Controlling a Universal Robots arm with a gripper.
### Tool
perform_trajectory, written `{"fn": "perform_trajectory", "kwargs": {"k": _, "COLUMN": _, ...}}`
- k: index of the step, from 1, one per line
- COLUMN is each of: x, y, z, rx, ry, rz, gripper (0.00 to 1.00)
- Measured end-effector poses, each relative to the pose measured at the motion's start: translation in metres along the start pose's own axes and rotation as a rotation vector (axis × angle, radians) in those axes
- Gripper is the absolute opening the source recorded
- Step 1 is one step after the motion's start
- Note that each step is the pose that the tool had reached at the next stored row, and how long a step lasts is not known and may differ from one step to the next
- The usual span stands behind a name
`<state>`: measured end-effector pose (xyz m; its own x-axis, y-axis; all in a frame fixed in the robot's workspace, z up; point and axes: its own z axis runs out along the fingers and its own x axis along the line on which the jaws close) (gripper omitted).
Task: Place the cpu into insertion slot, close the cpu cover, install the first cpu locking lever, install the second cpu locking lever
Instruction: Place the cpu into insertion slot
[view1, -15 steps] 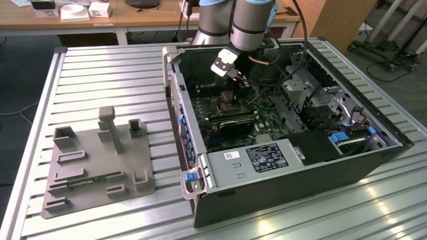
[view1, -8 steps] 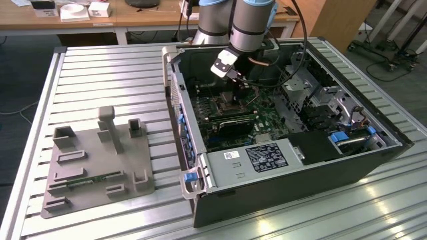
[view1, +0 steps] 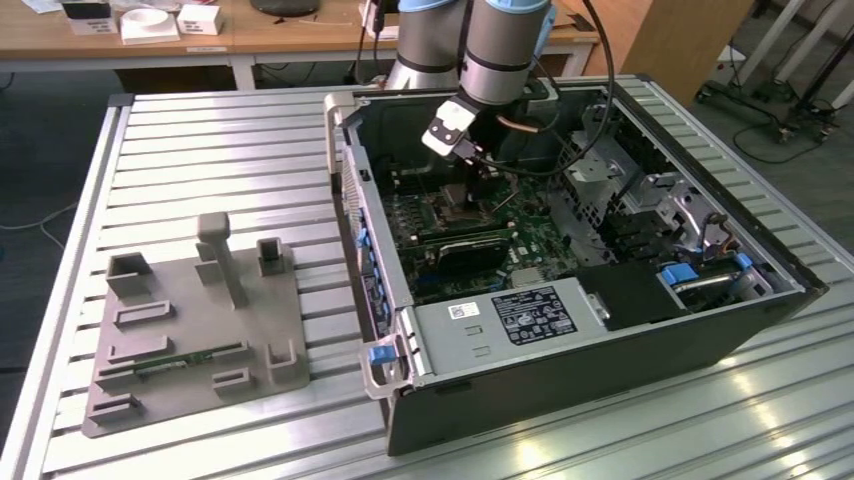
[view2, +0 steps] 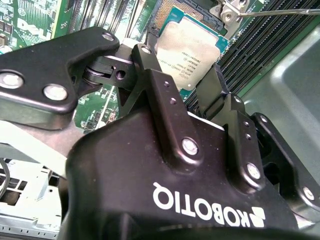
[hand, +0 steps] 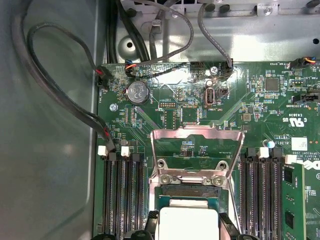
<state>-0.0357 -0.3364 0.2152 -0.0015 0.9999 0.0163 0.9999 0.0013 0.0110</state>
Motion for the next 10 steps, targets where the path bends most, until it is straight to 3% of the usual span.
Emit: {"fn": "perform_trajectory", "kwargs": {"k": 10, "x": -0.0001, "y": 0.0000, "z": 0.0057, "rx": 0.0000, "ry": 0.0000, "rz": 0.000, "gripper": 0.54}}
